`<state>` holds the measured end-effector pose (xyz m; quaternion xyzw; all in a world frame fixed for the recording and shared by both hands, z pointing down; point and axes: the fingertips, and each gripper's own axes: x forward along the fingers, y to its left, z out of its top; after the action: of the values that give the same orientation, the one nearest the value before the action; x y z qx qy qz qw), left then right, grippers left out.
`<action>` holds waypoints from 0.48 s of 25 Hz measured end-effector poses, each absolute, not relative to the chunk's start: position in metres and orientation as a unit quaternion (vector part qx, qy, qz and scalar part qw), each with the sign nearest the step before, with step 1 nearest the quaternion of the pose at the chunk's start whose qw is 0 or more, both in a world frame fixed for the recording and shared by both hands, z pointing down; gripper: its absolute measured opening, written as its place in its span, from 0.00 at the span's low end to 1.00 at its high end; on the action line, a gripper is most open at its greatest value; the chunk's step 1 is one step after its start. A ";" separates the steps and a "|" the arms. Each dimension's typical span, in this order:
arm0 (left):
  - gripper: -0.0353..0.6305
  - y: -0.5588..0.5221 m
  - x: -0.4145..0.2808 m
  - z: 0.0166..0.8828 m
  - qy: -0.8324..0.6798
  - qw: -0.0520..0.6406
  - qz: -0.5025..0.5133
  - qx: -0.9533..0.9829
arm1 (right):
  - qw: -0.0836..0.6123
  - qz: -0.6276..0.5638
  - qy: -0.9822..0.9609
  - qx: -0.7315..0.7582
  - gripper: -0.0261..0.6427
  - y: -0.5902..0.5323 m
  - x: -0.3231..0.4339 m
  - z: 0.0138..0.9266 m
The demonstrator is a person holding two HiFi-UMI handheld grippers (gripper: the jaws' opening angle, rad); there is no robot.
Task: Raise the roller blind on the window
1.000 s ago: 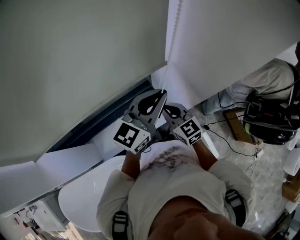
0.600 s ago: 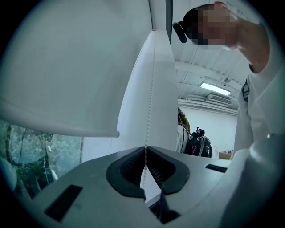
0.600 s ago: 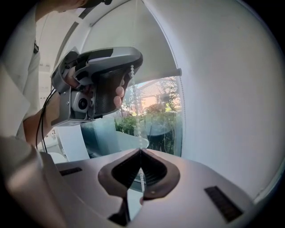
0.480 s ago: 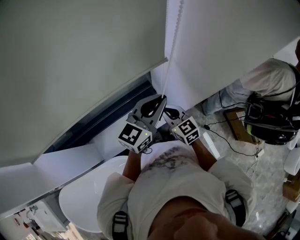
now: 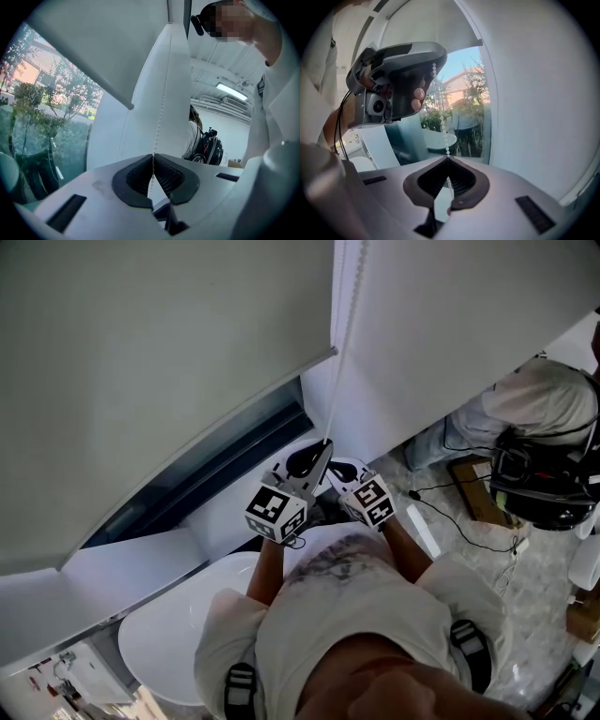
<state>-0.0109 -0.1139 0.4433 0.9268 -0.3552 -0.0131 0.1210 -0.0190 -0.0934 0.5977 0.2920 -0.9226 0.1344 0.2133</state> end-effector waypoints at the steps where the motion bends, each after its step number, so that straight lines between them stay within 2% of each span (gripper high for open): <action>1: 0.07 -0.113 -0.011 0.449 -0.356 0.125 -0.010 0.926 | 0.221 0.138 -0.921 0.291 0.13 -0.092 -0.018 0.603; 12: 0.07 -0.114 -0.010 0.492 -0.358 0.158 0.009 0.920 | 0.253 0.165 -0.911 0.282 0.13 -0.086 -0.015 0.645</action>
<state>-0.0100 -0.1139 0.4919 0.9201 -0.3581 0.0085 0.1584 -0.0151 -0.0859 0.6450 0.2821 -0.9107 0.1652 0.2525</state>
